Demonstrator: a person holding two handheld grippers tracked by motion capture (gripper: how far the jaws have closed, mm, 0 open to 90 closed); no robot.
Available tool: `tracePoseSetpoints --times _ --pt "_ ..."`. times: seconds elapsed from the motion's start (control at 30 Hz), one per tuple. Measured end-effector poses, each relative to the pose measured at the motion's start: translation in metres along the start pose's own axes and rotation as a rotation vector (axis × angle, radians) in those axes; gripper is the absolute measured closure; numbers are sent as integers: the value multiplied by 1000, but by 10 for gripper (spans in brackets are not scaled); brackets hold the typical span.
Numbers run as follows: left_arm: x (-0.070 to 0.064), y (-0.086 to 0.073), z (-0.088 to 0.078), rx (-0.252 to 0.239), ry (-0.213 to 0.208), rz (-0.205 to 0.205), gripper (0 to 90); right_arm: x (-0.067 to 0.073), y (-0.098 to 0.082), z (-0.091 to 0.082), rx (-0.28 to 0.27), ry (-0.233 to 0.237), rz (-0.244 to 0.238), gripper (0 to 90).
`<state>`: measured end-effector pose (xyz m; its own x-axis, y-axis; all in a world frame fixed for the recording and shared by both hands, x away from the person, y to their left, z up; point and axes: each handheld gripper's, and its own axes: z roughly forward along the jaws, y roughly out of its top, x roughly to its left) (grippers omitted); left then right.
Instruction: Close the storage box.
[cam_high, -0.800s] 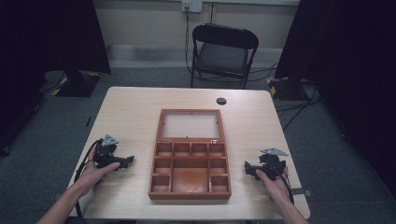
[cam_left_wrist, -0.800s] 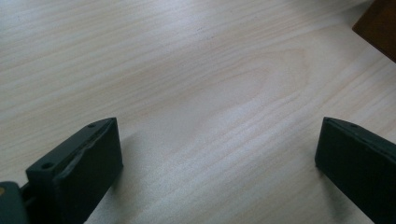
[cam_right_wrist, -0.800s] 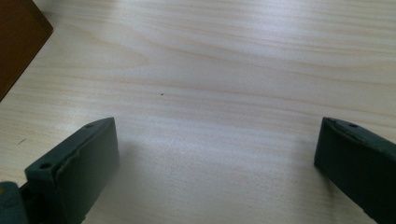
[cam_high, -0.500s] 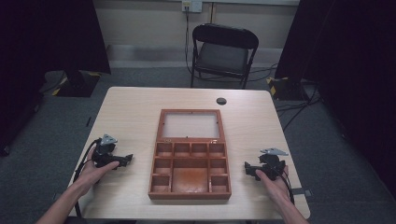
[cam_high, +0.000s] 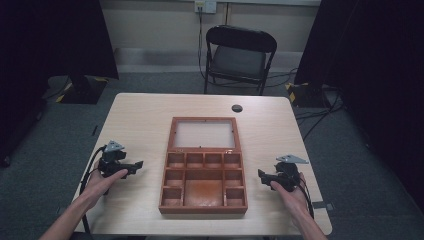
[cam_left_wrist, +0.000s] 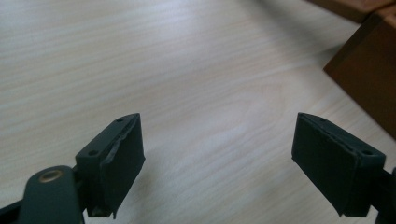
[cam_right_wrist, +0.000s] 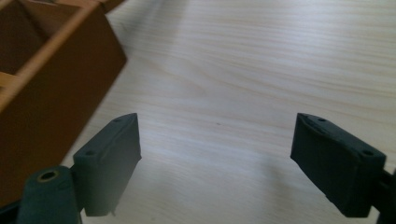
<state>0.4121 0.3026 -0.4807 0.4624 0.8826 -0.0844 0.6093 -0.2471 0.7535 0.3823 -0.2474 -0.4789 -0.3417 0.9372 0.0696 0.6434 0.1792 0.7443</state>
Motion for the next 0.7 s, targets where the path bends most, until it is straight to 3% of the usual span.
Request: tracePoseSetpoints --times 0.03,0.13,0.2,0.33,0.43,0.53,0.63,0.7 --pt "-2 5 0 -7 6 10 162 4 3 -2 4 45 22 175" --pt "-5 11 -1 -26 7 9 162 10 7 -3 -1 70 18 173" --pt "-9 13 -1 -41 3 11 162 14 11 -3 -15 75 -7 170" --pt "-15 20 1 -5 -21 52 162 16 21 -2 -45 77 -5 169" --pt "-21 32 3 -52 -17 25 162 21 35 2 -56 94 -4 171" --pt "-23 39 7 -23 -36 28 162 27 46 8 -68 114 -23 171" --pt "-27 45 10 -55 -38 5 162 32 53 12 -74 115 -40 170" --pt "-29 49 13 -36 -61 6 162 38 64 20 -74 128 -59 168"
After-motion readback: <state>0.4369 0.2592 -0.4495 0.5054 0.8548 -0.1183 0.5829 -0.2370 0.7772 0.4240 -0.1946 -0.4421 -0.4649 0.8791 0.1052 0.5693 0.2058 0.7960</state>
